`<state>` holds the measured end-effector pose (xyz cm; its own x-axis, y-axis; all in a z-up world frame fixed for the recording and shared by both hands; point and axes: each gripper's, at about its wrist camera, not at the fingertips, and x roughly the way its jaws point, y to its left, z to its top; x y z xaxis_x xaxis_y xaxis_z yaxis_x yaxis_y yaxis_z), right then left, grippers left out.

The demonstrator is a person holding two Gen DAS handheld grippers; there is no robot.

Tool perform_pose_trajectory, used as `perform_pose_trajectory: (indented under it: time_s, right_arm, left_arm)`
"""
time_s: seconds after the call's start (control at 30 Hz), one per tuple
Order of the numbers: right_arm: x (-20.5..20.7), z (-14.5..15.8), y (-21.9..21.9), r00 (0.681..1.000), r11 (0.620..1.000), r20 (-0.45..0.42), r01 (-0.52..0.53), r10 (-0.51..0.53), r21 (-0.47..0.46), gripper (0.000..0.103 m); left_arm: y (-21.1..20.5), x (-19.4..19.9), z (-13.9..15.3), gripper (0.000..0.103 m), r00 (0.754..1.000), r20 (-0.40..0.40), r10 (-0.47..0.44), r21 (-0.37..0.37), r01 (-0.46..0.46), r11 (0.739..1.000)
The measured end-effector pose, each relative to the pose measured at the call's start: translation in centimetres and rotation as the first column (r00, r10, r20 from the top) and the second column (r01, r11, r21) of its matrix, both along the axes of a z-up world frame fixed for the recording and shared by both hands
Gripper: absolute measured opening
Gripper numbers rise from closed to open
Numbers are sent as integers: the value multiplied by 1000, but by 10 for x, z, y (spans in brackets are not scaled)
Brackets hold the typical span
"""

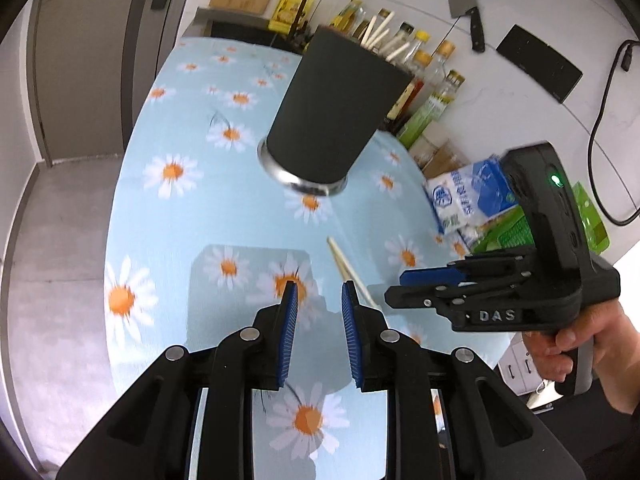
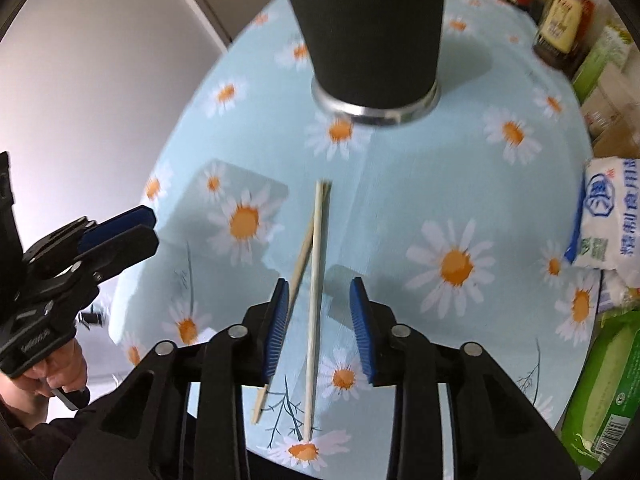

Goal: Organize utensils
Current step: 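Move both open tools back down to the last two chopsticks, then close the right tool on a chopstick while the left tool closes on the other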

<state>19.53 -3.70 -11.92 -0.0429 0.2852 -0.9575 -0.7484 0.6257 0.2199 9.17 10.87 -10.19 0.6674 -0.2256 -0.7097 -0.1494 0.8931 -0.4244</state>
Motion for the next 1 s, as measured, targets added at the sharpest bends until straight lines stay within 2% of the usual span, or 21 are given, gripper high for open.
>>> perform_pose_trajectory:
  time_s: [0.07,0.33,0.5,0.7,1.0]
  right_arm:
    - [-2,-8,5,1000,999,-24,-15,14,-34,23]
    - [-3,-22,24,998,989,-34,-54,50,-136,20]
    - [-3,-24,34,999,982,-17,-54,52,-183,6]
    - [11,-21,34,998,985,-59,-38,29,-169,6]
    - [34,-1,10,997,997,-78,-13,7,-79,6]
  left_arm:
    - [0,-3,-6,22,1000,-17,4,-16,-5,1000]
    - [0,-8,-23,22,998,-61,7,-62,-11,998]
    - [3,-8,-28,22,997,-76,20,-81,-26,996]
    - [3,-3,-27,22,996,-90,27,-77,-34,996]
    - [-13,17,-20,22,991,-134,22,-40,-27,999]
